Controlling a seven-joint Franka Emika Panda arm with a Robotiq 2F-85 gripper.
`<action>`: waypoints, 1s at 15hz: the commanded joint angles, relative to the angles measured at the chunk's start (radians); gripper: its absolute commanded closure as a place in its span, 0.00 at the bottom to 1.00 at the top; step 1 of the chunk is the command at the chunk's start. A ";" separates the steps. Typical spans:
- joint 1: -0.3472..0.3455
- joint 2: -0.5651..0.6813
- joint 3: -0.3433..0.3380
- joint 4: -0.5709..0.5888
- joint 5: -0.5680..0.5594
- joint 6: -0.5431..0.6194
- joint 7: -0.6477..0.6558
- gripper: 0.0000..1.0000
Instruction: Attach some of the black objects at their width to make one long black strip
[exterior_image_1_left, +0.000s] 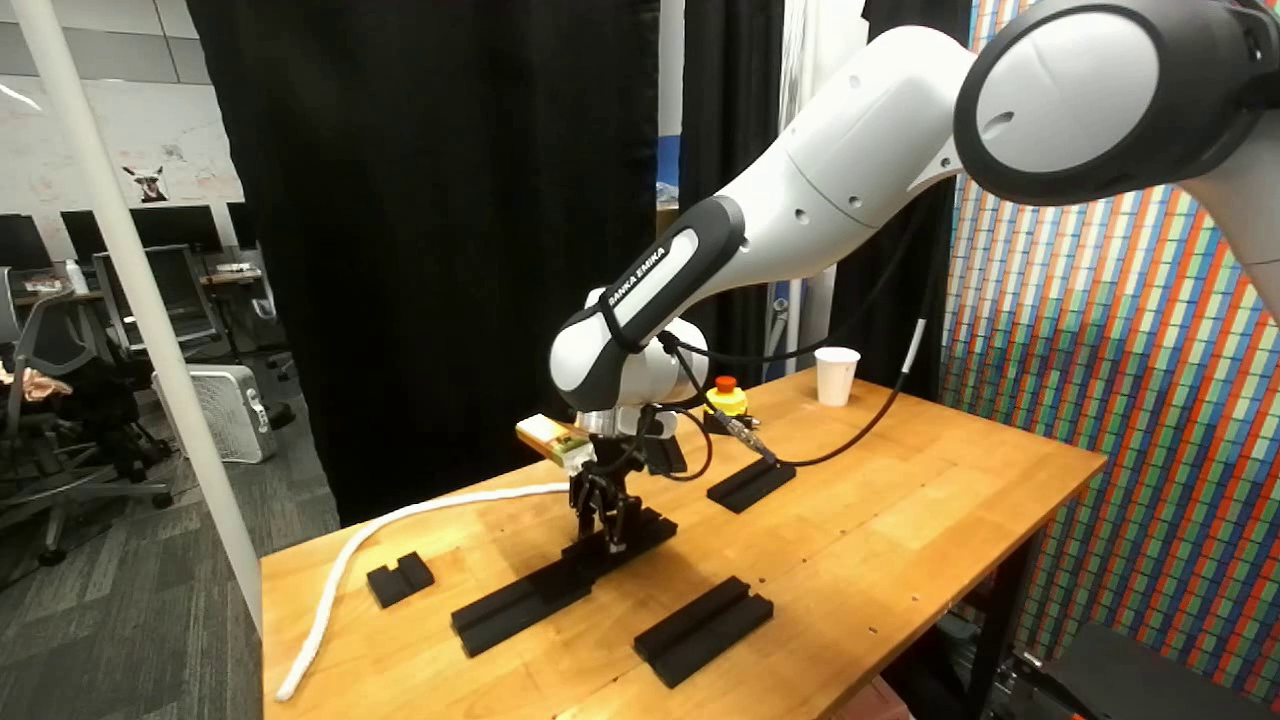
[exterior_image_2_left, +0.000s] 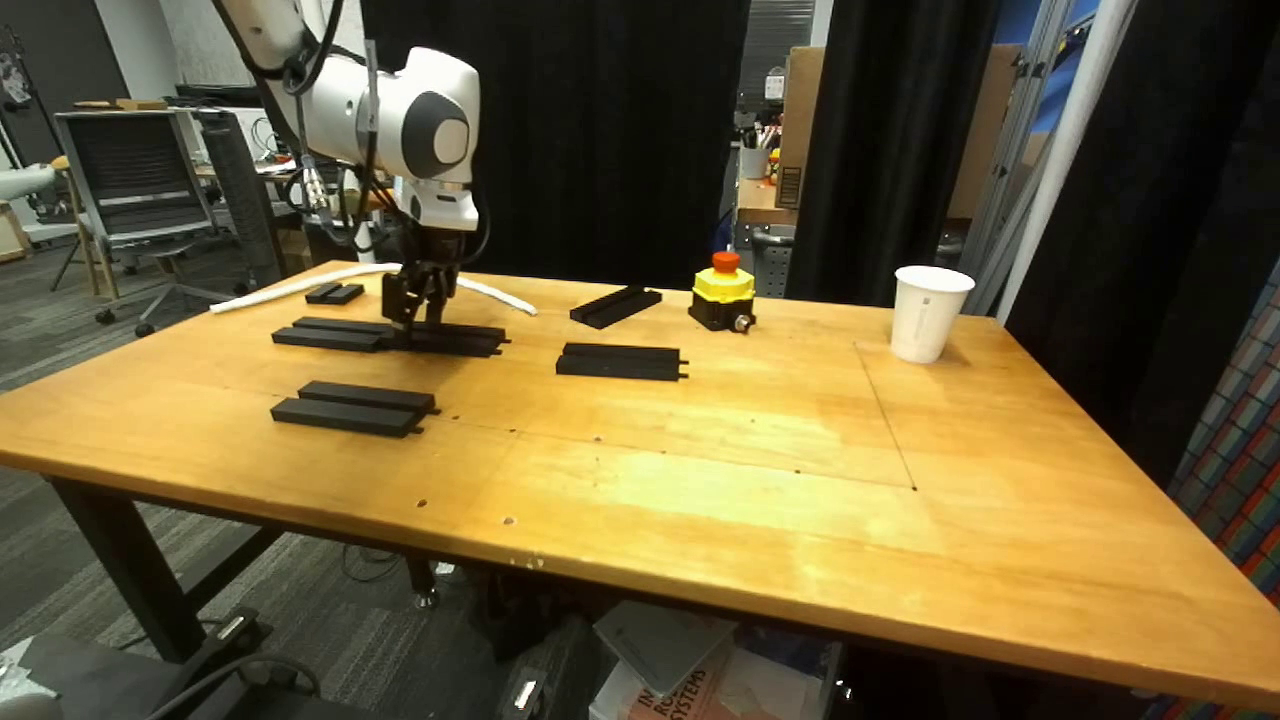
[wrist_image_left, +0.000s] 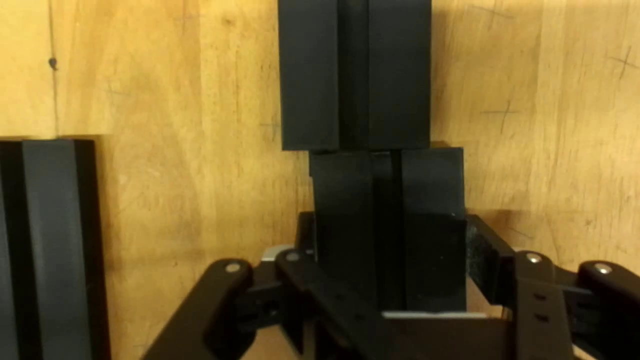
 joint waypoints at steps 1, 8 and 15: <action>0.015 -0.010 0.002 0.020 -0.007 -0.039 0.041 0.53; 0.028 -0.011 0.002 0.006 -0.011 -0.021 0.069 0.53; 0.035 -0.015 0.004 -0.008 -0.012 -0.005 0.079 0.53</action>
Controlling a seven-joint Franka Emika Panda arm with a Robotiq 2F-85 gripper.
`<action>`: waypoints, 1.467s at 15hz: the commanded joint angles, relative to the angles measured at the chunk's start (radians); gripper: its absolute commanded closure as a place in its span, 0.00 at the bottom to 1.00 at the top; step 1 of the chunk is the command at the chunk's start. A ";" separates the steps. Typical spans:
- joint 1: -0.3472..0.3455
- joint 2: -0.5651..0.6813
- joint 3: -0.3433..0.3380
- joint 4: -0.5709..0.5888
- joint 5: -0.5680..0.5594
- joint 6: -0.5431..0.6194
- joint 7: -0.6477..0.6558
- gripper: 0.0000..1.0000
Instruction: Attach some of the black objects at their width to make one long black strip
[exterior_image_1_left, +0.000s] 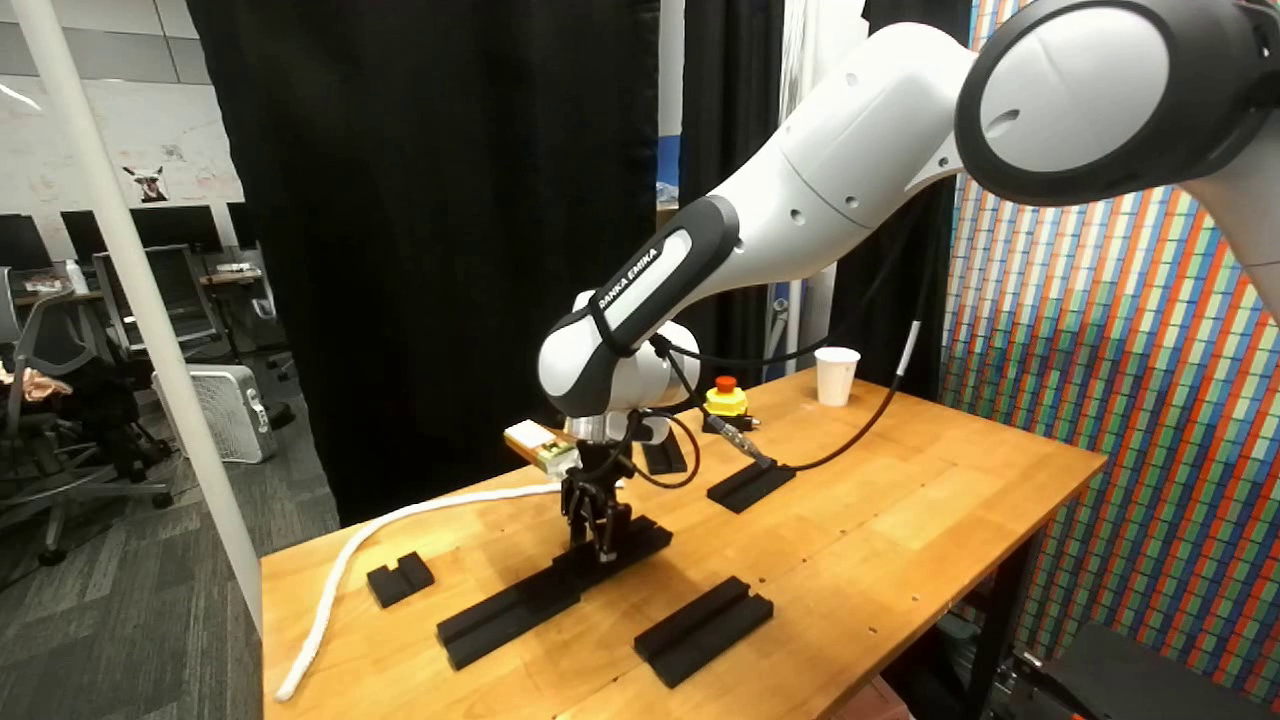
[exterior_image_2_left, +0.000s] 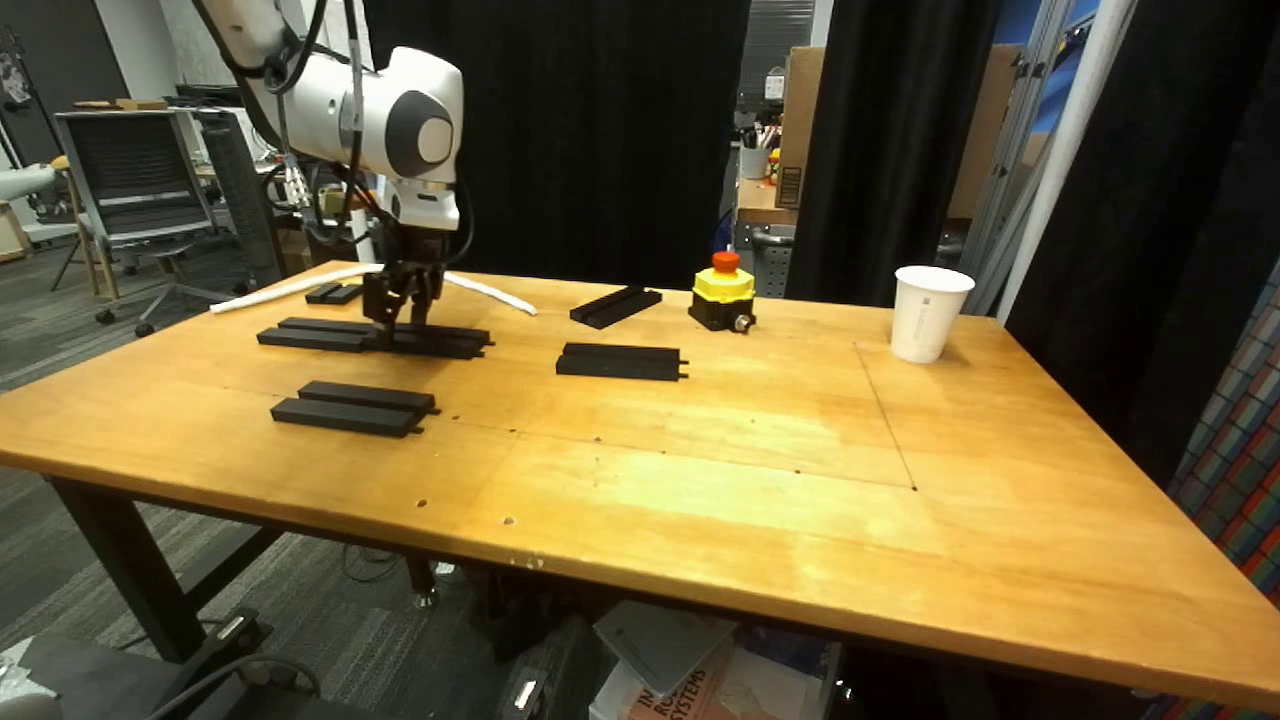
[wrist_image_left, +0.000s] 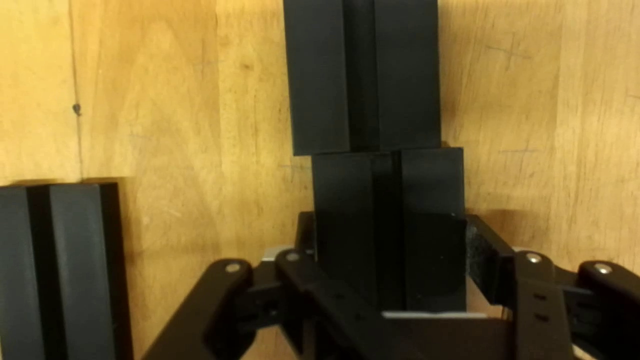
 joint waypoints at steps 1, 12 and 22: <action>0.011 -0.014 0.000 -0.010 -0.012 0.008 0.025 0.53; 0.011 -0.056 0.003 -0.094 -0.002 0.080 0.025 0.53; 0.002 -0.083 0.011 -0.139 0.000 0.106 0.004 0.53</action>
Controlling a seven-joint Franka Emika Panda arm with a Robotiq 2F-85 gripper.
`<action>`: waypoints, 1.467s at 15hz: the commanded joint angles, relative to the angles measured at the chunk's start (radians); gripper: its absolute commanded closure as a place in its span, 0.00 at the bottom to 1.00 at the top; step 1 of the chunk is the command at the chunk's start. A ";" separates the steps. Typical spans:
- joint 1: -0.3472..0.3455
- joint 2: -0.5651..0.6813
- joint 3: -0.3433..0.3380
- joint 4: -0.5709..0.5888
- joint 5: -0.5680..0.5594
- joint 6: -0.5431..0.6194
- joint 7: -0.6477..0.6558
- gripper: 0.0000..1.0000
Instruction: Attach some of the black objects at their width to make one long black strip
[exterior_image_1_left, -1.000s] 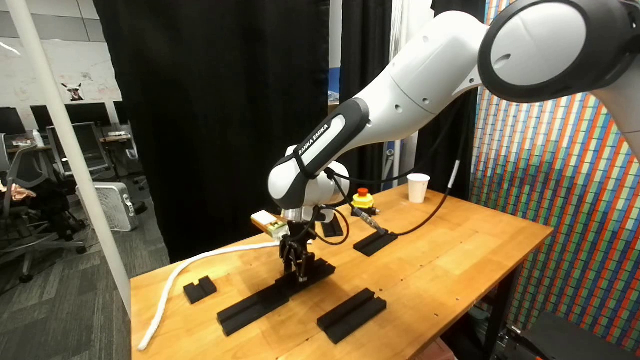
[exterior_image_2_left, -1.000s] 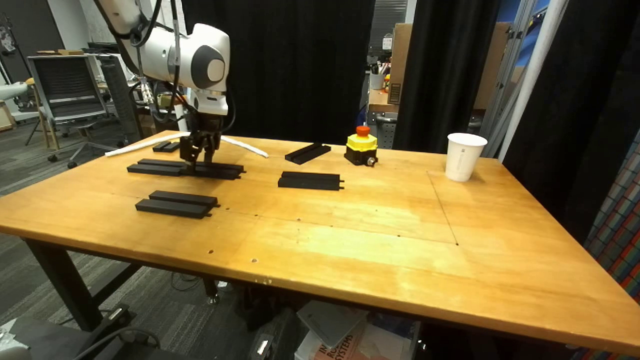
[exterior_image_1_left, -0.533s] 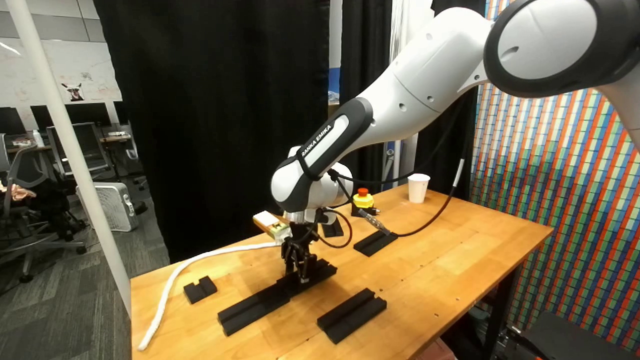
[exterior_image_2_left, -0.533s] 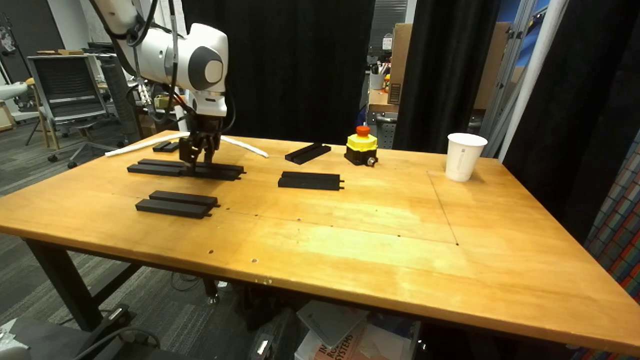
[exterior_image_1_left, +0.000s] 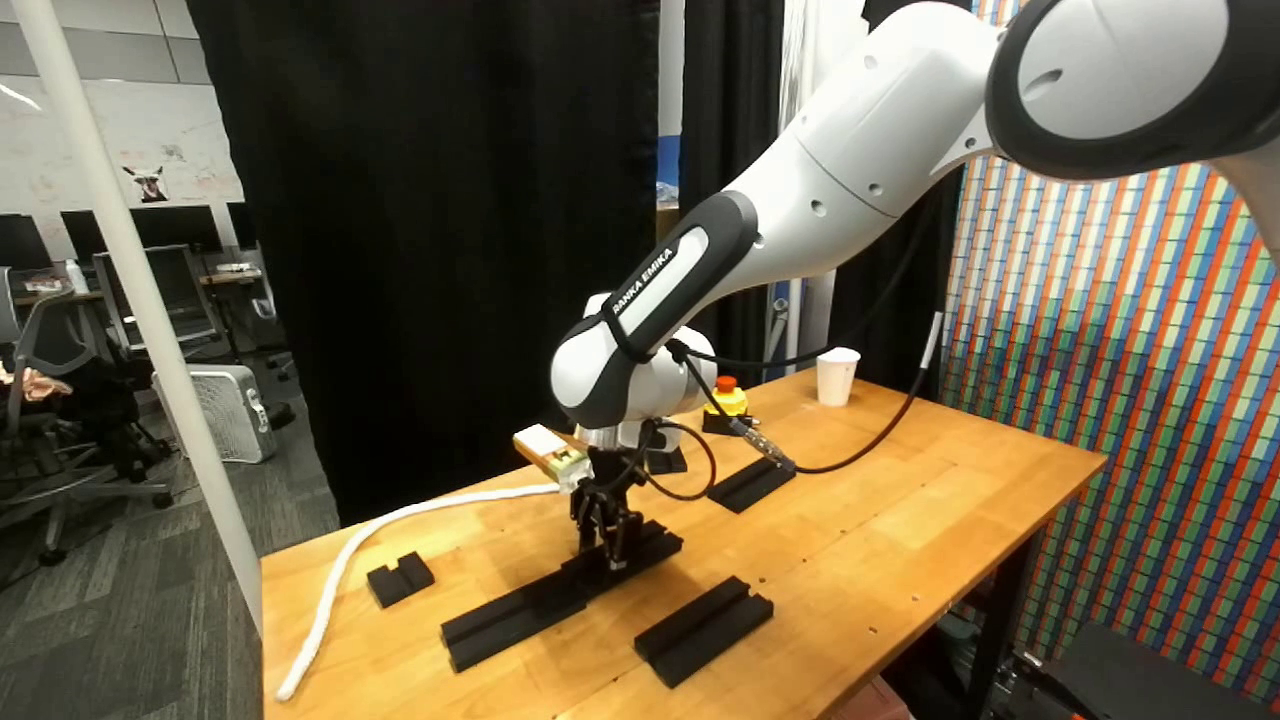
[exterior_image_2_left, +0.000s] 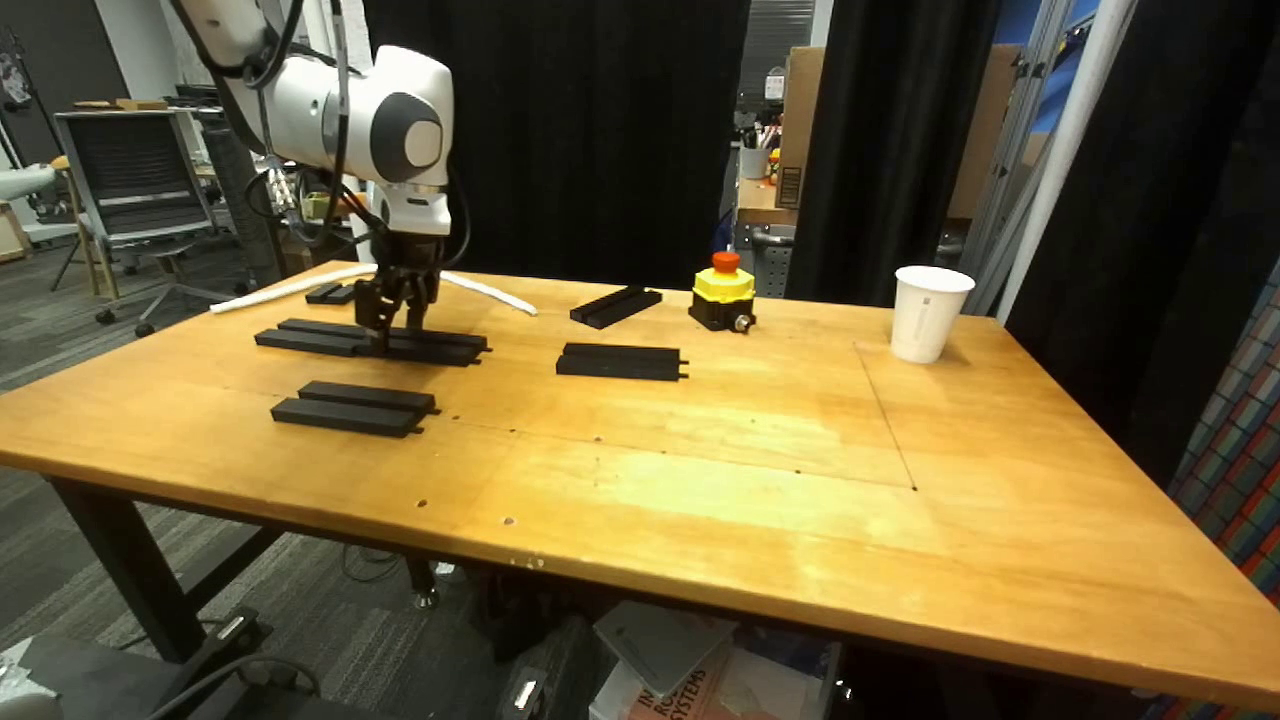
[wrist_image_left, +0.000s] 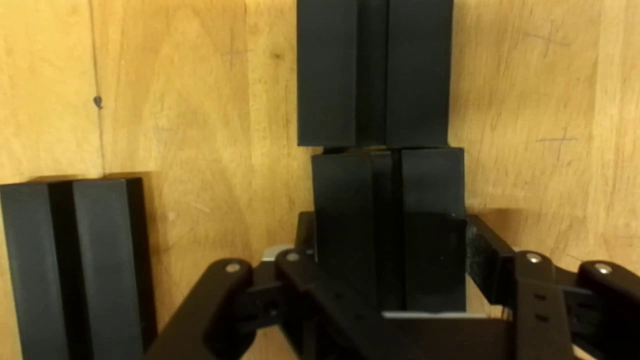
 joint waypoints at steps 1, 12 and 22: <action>-0.008 -0.030 0.013 -0.037 0.009 0.040 -0.008 0.53; -0.038 -0.060 0.048 -0.095 0.068 0.170 -0.085 0.53; -0.056 -0.087 0.064 -0.149 0.106 0.164 -0.141 0.53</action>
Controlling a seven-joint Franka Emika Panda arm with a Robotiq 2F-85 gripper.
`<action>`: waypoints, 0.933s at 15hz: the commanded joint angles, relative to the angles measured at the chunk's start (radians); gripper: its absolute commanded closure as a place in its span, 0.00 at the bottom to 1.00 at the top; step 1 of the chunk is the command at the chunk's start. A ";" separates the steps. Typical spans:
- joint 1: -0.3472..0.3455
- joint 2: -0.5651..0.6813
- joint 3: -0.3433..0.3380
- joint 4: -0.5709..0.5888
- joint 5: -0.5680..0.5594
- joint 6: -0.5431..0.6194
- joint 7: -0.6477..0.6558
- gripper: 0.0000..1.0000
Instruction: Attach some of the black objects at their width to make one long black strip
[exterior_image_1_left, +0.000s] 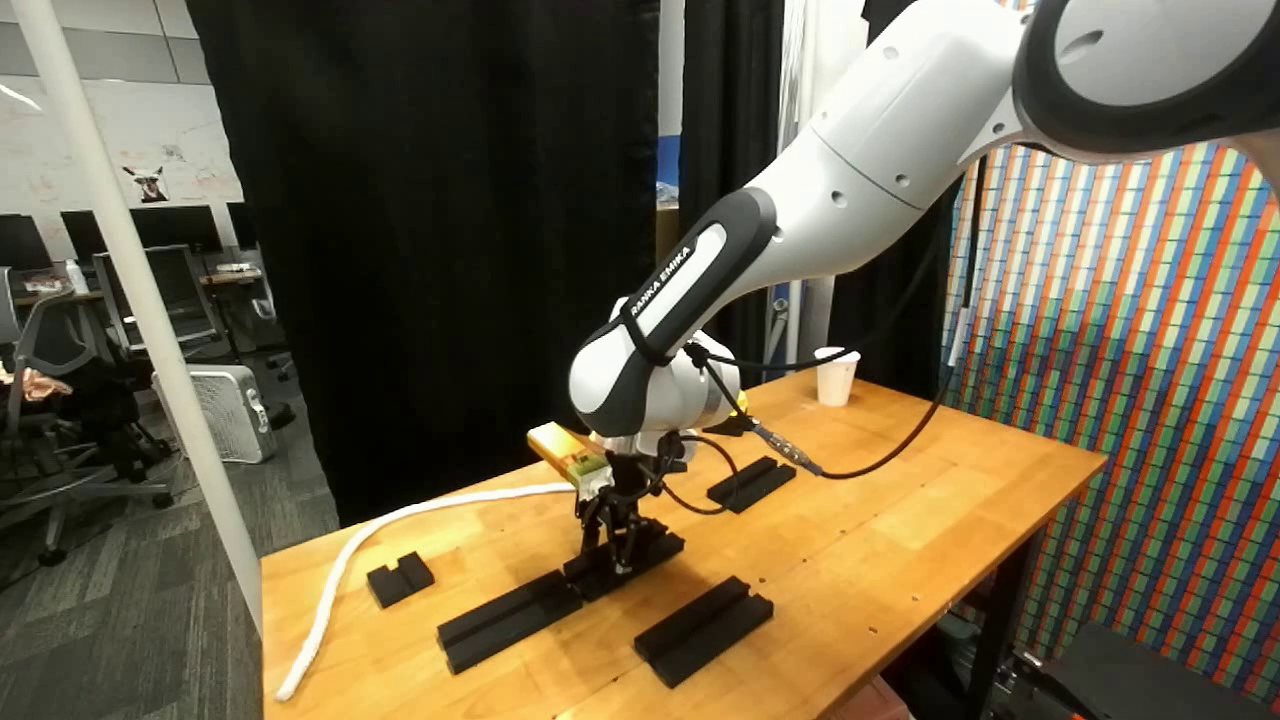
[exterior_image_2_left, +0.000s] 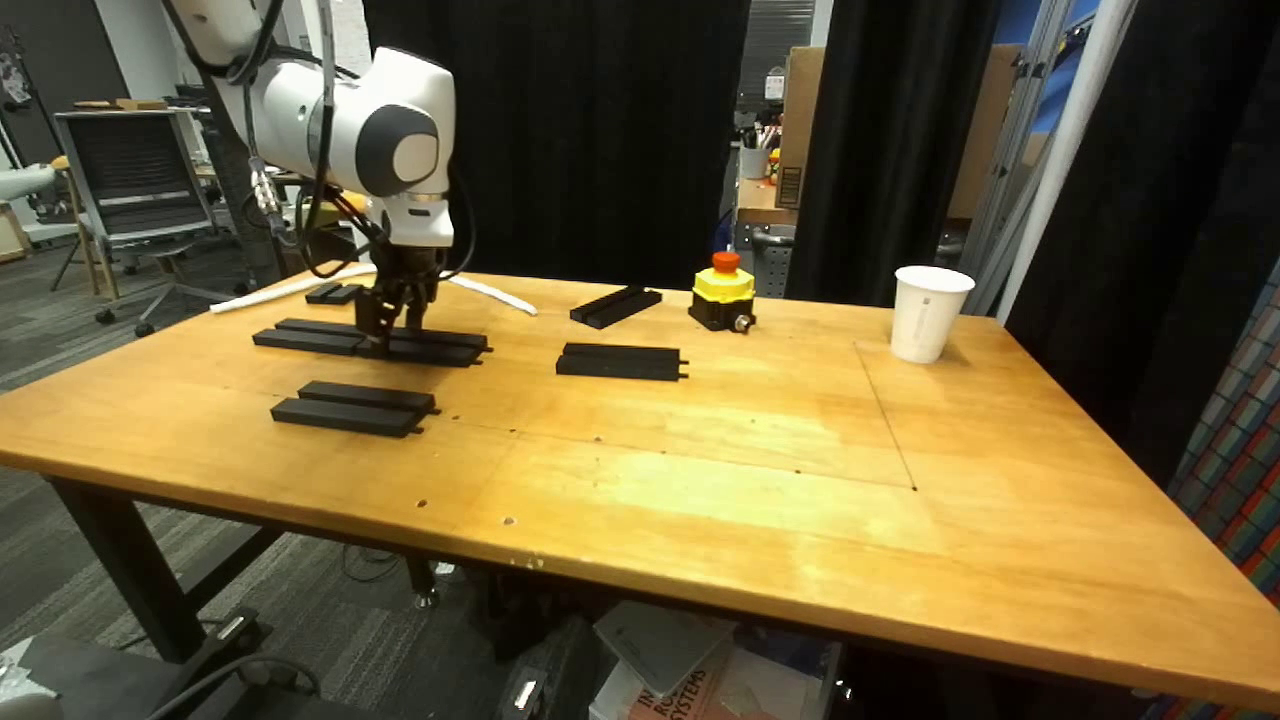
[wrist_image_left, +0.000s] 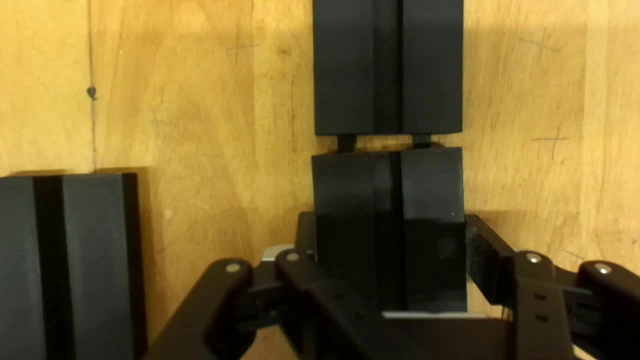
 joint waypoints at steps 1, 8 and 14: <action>-0.017 -0.040 0.021 -0.035 0.035 0.015 -0.042 0.53; -0.030 -0.043 0.027 -0.018 0.041 0.003 -0.089 0.53; -0.039 -0.029 0.030 0.000 0.061 0.000 -0.122 0.53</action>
